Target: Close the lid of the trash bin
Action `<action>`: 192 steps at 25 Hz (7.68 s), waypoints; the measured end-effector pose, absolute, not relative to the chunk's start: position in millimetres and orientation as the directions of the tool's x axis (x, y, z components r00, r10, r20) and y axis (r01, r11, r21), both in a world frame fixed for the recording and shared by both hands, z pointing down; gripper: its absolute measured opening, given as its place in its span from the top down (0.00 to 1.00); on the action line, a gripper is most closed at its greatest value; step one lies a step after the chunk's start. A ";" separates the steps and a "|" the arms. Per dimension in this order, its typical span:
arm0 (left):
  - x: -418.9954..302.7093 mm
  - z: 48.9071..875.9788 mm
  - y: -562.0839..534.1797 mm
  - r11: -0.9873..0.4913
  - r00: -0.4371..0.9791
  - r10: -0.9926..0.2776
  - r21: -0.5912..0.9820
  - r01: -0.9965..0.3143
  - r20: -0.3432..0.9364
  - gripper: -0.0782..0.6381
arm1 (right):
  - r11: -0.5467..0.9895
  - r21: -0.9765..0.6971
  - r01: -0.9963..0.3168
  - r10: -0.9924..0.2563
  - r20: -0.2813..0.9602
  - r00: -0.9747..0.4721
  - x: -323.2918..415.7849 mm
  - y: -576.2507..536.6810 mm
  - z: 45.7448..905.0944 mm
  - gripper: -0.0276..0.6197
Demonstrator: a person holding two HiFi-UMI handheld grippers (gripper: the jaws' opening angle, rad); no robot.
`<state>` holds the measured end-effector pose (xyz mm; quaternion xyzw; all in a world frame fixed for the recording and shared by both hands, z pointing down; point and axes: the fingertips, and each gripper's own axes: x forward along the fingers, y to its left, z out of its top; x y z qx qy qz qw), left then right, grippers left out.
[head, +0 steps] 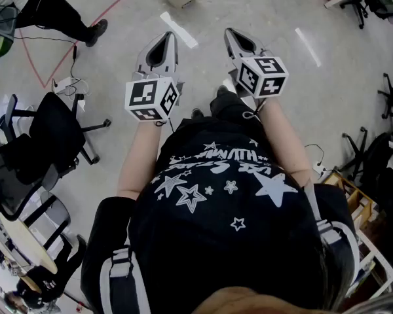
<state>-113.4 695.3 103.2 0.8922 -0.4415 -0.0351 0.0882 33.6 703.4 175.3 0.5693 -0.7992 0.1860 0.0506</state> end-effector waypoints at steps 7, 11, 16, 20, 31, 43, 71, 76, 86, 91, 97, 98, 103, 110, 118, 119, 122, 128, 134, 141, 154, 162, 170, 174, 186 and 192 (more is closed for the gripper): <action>-116.6 104.9 664.3 -0.568 0.581 -0.814 0.189 -0.801 0.013 0.88 | 0.288 -0.245 -0.926 -0.893 0.282 -0.352 44.4 664.5 176.2 0.95; -113.0 113.9 630.4 -0.544 0.559 -0.828 0.185 -0.818 0.036 0.88 | 0.311 -0.258 -0.915 -0.880 0.285 -0.379 49.6 623.0 183.3 0.95; -97.0 123.5 566.2 -0.518 0.535 -0.842 0.186 -0.835 0.059 0.88 | 0.317 -0.283 -0.905 -0.874 0.284 -0.394 71.2 551.6 189.8 0.95; -82.9 122.8 517.0 -0.500 0.518 -0.852 0.176 -0.848 0.078 0.88 | 0.318 -0.298 -0.900 -0.865 0.297 -0.404 91.8 497.4 192.0 0.95; -18.7 125.1 413.4 -0.428 0.447 -0.887 0.159 -0.890 0.117 0.88 | 0.352 -0.346 -0.870 -0.831 0.312 -0.460 163.9 380.1 204.5 0.95; -13.0 130.6 366.1 -0.355 0.375 -0.916 0.146 -0.923 0.142 0.88 | 0.394 -0.376 -0.839 -0.790 0.327 -0.518 168.1 313.9 217.8 0.95; -67.2 172.4 120.7 -0.439 0.479 -0.857 0.218 -0.872 0.189 0.88 | 0.317 -0.318 -0.894 -0.803 0.412 -0.431 116.8 94.3 229.1 0.95; -82.4 187.4 80.0 -0.456 0.502 -0.839 0.233 -0.859 0.208 0.88 | 0.298 -0.310 -0.903 -0.795 0.444 -0.414 98.1 58.2 245.3 0.95; -109.5 210.6 22.4 -0.472 0.528 -0.814 0.253 -0.844 0.241 0.88 | 0.271 -0.333 -0.903 -0.781 0.472 -0.409 68.0 10.2 266.3 0.95; -108.1 226.3 -3.1 -0.419 0.484 -0.835 0.268 -0.868 0.261 0.88 | 0.305 -0.324 -0.896 -0.754 0.492 -0.435 68.9 -24.9 281.1 0.95; -103.9 249.5 -32.1 -0.326 0.395 -0.869 0.257 -0.910 0.297 0.88 | 0.345 -0.357 -0.868 -0.694 0.526 -0.492 74.1 -68.9 314.8 0.95; -104.1 254.5 -38.4 -0.305 0.376 -0.875 0.255 -0.917 0.305 0.88 | 0.357 -0.358 -0.863 -0.681 0.532 -0.503 74.7 -78.4 321.7 0.95; -100.0 279.3 -63.5 -0.211 0.294 -0.887 0.255 -0.944 0.355 0.88 | 0.413 -0.377 -0.829 -0.620 0.550 -0.559 73.3 -127.7 354.0 0.95; -82.7 327.1 -89.2 -0.120 0.228 -0.883 0.274 -0.954 0.410 0.88 | 0.506 -0.387 -0.771 -0.532 0.564 -0.632 50.3 -189.5 410.9 0.95; -85.2 362.3 -110.7 -0.063 0.183 -0.888 0.282 -0.957 0.423 0.88 | 0.575 -0.381 -0.724 -0.431 0.611 -0.664 25.9 -218.5 463.0 0.95; -86.8 365.4 -111.2 -0.057 0.179 -0.889 0.286 -0.957 0.422 0.88 | 0.582 -0.390 -0.714 -0.413 0.614 -0.673 23.4 -218.2 466.9 0.95; -93.5 375.8 -111.8 -0.041 0.167 -0.891 0.292 -0.955 0.422 0.88 | 0.601 -0.404 -0.690 -0.366 0.628 -0.687 17.6 -214.0 477.0 0.95; -104.1 385.9 -112.8 -0.026 0.157 -0.891 0.299 -0.954 0.425 0.88 | 0.610 -0.411 -0.677 -0.356 0.622 -0.698 16.7 -202.1 477.4 0.95; -95.8 402.1 -96.2 -0.070 0.217 -0.867 0.322 -0.944 0.449 0.88 | 0.619 -0.380 -0.687 -0.336 0.663 -0.669 23.8 -163.1 485.1 0.95; -89.6 440.1 -63.2 -0.155 0.319 -0.811 0.345 -0.926 0.491 0.88 | 0.519 -0.346 -0.782 -0.423 0.691 -0.587 51.0 -111.6 509.5 0.95; -67.1 496.1 -6.1 -0.277 0.453 -0.658 0.367 -0.888 0.601 0.88 | 0.292 -0.355 -0.888 -0.479 0.749 -0.457 86.0 -28.8 559.9 0.95; -40.1 549.4 8.8 -0.225 0.425 -0.600 0.368 -0.902 0.677 0.88 | 0.275 -0.449 -0.850 -0.400 0.751 -0.526 94.1 -9.7 601.3 0.95; -15.0 607.7 29.6 -0.185 0.385 -0.499 0.339 -0.922 0.776 0.88 | 0.300 -0.461 -0.835 -0.306 0.782 -0.543 96.0 7.1 639.1 0.95; -5.7 626.8 28.9 -0.168 0.362 -0.475 0.322 -0.932 0.802 0.88 | 0.304 -0.456 -0.836 -0.283 0.795 -0.537 97.2 9.2 653.1 0.95; 9.4 661.1 35.4 -0.157 0.346 -0.367 0.309 -0.938 0.863 0.88 | 0.358 -0.434 -0.827 -0.213 0.824 -0.525 96.8 11.1 677.0 0.95; 9.6 666.5 36.0 -0.153 0.339 -0.349 0.304 -0.940 0.874 0.88 | 0.343 -0.438 -0.831 -0.217 0.824 -0.524 96.8 11.3 679.7 0.95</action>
